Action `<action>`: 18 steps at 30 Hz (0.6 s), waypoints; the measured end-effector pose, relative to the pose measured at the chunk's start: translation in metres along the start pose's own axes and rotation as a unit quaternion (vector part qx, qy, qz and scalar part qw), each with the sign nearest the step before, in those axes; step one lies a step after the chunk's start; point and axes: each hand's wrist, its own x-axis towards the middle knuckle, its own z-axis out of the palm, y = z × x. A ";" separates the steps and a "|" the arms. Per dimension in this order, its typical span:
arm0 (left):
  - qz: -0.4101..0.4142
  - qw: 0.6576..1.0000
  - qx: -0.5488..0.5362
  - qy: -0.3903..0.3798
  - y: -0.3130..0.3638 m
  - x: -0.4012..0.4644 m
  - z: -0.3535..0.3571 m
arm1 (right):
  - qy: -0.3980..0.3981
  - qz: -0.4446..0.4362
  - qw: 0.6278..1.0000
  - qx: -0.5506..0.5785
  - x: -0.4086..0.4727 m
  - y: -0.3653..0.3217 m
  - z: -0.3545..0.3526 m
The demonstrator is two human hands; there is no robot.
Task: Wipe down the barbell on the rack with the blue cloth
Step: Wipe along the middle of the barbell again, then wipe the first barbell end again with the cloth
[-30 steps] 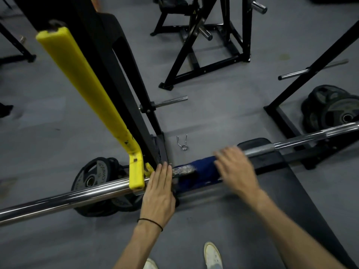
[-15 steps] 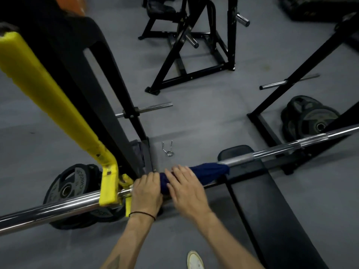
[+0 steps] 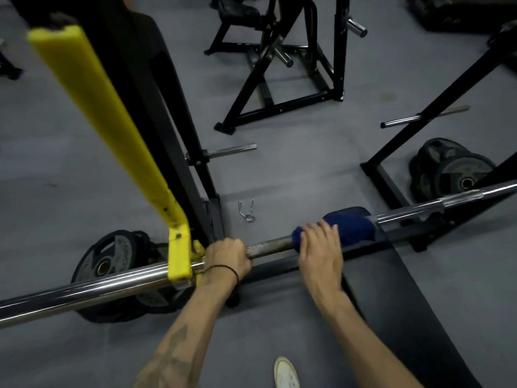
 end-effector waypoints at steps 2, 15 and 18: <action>0.043 0.996 -0.037 0.071 -0.006 -0.019 0.008 | -0.003 -0.054 0.998 0.026 -0.019 -0.044 0.007; 0.104 0.945 -0.149 0.271 -0.222 -0.140 0.053 | 0.034 0.120 0.931 0.343 -0.096 -0.246 -0.022; 0.066 0.963 -0.107 0.239 -0.257 -0.143 0.047 | 0.048 0.049 0.955 0.289 -0.117 -0.276 -0.004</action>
